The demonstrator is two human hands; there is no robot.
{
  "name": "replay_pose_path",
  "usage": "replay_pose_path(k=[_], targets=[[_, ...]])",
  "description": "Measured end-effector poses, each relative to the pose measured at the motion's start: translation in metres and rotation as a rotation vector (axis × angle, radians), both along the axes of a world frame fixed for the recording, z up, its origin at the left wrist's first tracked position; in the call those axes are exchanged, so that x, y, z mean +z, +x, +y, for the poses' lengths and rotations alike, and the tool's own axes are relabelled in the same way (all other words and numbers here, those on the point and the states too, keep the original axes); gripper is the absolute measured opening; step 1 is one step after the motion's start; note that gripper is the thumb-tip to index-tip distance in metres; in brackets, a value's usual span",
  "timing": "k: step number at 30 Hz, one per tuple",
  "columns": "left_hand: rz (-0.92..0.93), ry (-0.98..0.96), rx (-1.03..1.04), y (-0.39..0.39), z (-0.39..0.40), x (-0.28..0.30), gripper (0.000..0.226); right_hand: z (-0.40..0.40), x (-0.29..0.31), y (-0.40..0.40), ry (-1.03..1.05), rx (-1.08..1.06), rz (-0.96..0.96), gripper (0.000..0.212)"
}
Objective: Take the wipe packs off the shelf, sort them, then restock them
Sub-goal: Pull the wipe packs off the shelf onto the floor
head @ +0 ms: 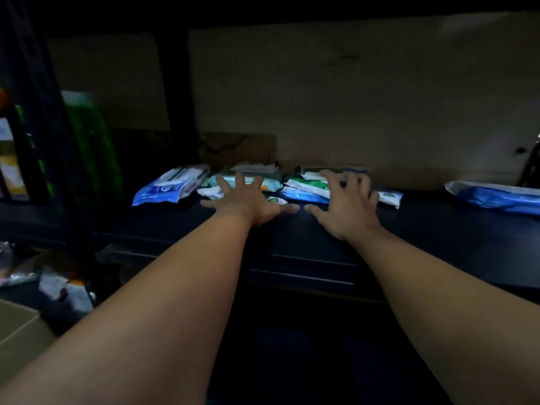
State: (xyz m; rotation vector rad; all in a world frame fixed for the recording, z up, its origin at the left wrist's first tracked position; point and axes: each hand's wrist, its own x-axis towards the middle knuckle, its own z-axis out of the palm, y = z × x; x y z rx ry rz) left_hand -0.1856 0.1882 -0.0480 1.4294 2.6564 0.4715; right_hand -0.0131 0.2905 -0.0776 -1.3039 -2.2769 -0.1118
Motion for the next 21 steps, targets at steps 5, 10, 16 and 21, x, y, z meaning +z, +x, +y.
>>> replay_pose_path(k=[5, 10, 16, 21], targets=[[-0.042, -0.054, 0.066, -0.011, 0.026, -0.015, 0.12, 0.037, 0.001, -0.013, 0.023, -0.08, -0.029, 0.087], [0.031, 0.024, 0.087, -0.022, 0.037, -0.02, 0.103, 0.063, 0.005, -0.018, -0.033, -0.059, -0.082, 0.097], [0.135, 0.279, 0.136, -0.014, 0.033, -0.025, 0.081, 0.062, 0.006, -0.018, -0.007, -0.003, -0.049, 0.076], [0.157, 0.516, 0.141, -0.007, 0.024, -0.021, 0.063, 0.061, 0.005, -0.018, -0.076, 0.177, 0.089, 0.057]])
